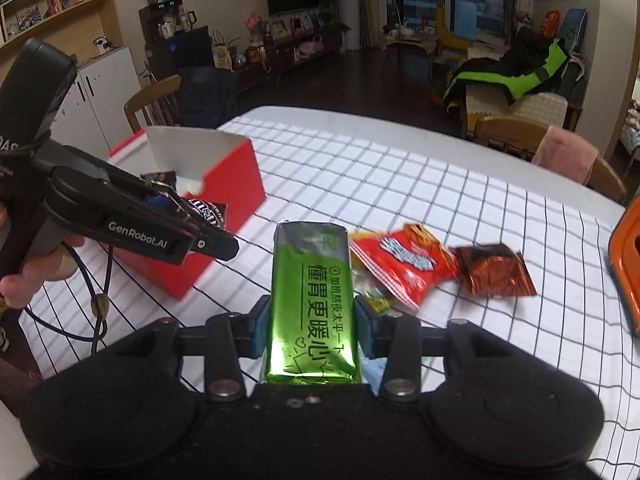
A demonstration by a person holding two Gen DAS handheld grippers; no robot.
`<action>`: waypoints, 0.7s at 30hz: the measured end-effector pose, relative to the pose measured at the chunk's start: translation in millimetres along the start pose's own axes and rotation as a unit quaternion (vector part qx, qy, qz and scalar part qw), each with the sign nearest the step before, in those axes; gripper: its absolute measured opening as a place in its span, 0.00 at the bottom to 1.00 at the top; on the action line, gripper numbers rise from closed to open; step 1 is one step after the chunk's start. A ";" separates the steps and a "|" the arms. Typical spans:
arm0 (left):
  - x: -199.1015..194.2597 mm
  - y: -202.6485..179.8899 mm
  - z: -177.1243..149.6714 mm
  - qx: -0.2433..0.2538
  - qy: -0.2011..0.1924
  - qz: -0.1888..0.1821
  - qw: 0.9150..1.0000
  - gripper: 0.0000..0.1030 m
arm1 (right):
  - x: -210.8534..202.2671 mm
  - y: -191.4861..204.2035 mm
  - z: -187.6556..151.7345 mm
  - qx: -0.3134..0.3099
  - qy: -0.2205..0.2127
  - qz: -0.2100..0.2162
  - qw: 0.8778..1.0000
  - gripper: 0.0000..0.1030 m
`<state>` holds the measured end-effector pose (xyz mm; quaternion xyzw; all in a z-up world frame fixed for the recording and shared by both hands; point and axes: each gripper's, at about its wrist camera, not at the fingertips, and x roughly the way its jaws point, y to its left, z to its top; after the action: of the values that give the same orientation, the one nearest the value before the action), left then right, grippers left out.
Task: Organize snacks
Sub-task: 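Carry the chocolate wrapper and green wafer bar toward the red box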
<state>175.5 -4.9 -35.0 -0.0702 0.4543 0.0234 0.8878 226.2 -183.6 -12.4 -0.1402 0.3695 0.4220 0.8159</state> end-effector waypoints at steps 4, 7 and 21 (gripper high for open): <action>-18.0 20.2 0.7 -0.005 -0.012 0.009 1.000 0.46 | 2.1 23.1 14.5 -0.005 -0.004 0.003 1.000 0.41; -28.2 37.4 0.3 -0.007 -0.017 0.017 1.000 0.46 | 6.9 43.7 25.9 -0.017 -0.007 0.009 1.000 0.41; -58.9 135.5 -3.9 -0.027 -0.029 0.053 0.998 0.46 | 57.8 131.5 79.2 -0.049 -0.005 0.027 0.998 0.41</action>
<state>123.6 129.8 -3.5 -0.0691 0.4309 0.0843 0.8958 181.9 -27.5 11.4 -0.1679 0.3479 0.4618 0.7984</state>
